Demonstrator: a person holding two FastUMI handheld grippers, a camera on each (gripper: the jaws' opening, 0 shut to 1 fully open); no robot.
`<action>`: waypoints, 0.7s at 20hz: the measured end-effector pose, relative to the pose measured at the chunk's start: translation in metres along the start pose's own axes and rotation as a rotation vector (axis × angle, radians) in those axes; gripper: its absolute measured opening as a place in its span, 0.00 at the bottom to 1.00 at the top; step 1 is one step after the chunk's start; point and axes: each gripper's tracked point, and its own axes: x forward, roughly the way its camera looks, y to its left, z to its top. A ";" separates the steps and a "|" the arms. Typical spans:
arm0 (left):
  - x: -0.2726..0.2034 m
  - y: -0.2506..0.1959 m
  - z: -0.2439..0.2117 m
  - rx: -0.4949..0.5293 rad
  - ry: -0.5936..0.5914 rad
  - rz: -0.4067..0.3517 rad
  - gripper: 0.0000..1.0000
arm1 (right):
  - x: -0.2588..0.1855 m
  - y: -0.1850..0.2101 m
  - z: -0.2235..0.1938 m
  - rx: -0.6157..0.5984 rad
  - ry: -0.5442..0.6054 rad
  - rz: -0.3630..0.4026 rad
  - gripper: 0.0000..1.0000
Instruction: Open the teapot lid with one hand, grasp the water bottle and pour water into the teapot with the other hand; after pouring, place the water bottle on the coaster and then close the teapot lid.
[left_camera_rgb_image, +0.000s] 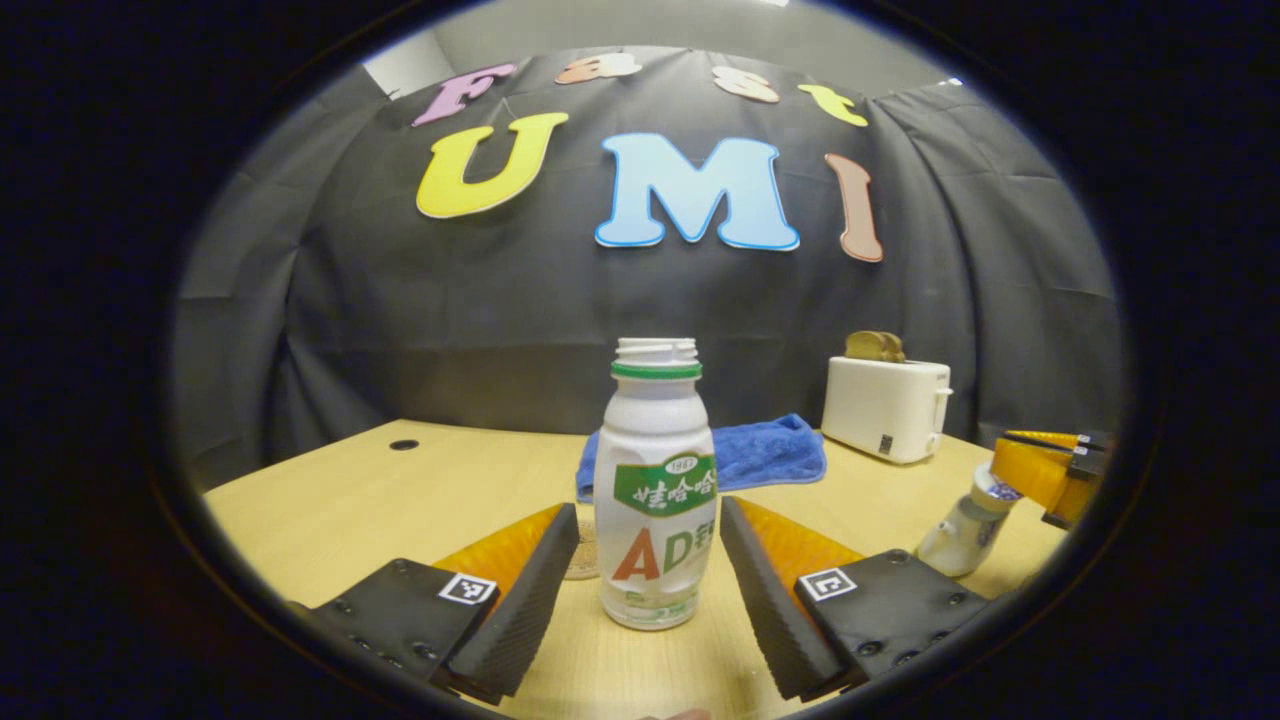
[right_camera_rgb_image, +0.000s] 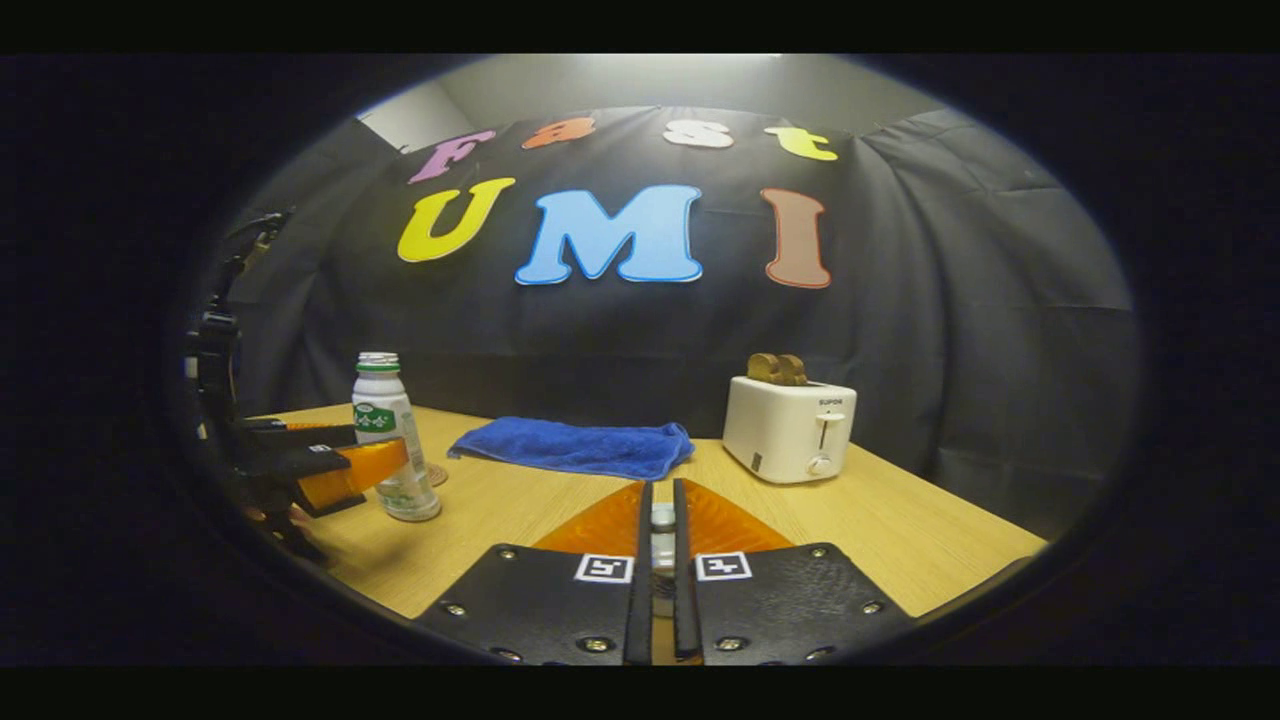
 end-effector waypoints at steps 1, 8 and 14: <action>0.005 -0.001 -0.002 0.002 0.007 0.001 0.89 | 0.000 -0.001 0.000 0.007 -0.002 0.000 0.08; 0.021 -0.004 -0.009 0.010 0.030 -0.015 0.99 | -0.001 0.002 -0.003 0.027 0.007 0.017 0.00; 0.018 -0.005 -0.007 0.037 0.050 -0.015 0.82 | -0.001 0.002 -0.007 0.027 0.016 0.024 0.25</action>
